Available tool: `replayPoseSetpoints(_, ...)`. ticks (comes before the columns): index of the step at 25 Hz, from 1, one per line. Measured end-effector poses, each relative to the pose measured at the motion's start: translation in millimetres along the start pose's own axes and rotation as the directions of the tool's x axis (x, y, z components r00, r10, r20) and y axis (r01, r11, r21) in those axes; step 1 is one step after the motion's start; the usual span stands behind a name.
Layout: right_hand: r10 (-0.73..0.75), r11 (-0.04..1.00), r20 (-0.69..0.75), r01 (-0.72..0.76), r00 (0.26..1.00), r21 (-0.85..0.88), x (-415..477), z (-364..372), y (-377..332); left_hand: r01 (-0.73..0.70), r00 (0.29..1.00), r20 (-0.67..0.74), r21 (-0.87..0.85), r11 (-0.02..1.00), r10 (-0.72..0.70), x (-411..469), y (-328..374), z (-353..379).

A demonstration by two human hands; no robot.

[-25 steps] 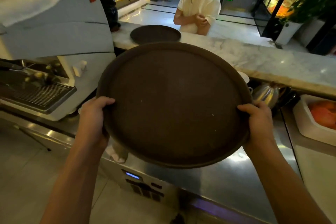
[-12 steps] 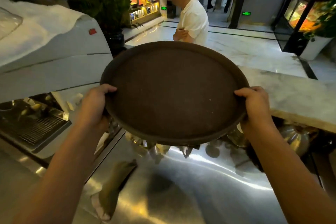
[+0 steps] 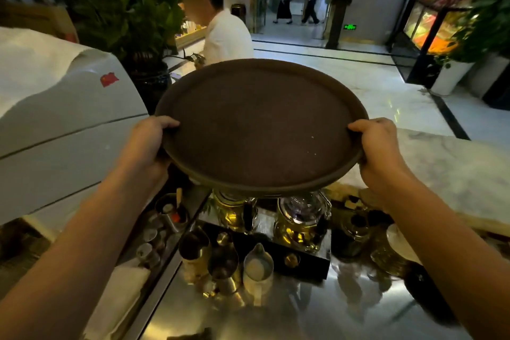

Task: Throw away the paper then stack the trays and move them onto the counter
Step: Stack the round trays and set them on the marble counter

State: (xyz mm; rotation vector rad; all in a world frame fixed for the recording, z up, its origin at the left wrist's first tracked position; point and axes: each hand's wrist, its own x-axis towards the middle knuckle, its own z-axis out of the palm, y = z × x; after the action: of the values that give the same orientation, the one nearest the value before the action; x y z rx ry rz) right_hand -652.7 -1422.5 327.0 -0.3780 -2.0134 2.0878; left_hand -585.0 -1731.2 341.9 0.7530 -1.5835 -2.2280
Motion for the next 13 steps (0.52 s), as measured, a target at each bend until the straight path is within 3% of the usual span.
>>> replayPoseSetpoints(6, -0.011, 0.985, -0.007, 0.01, 1.0, -0.17, 83, 80, 9, 0.083, 0.994, 0.063, 0.025, 0.996, -0.085, 119, 12, 10)
replayPoseSetpoints(13, -0.067, 0.875, 0.024, 0.07, 0.997, -0.48, 178, 152, 38, 0.067, 0.997, -0.03, 0.09, 0.994, -0.065, 244, 1, 40)
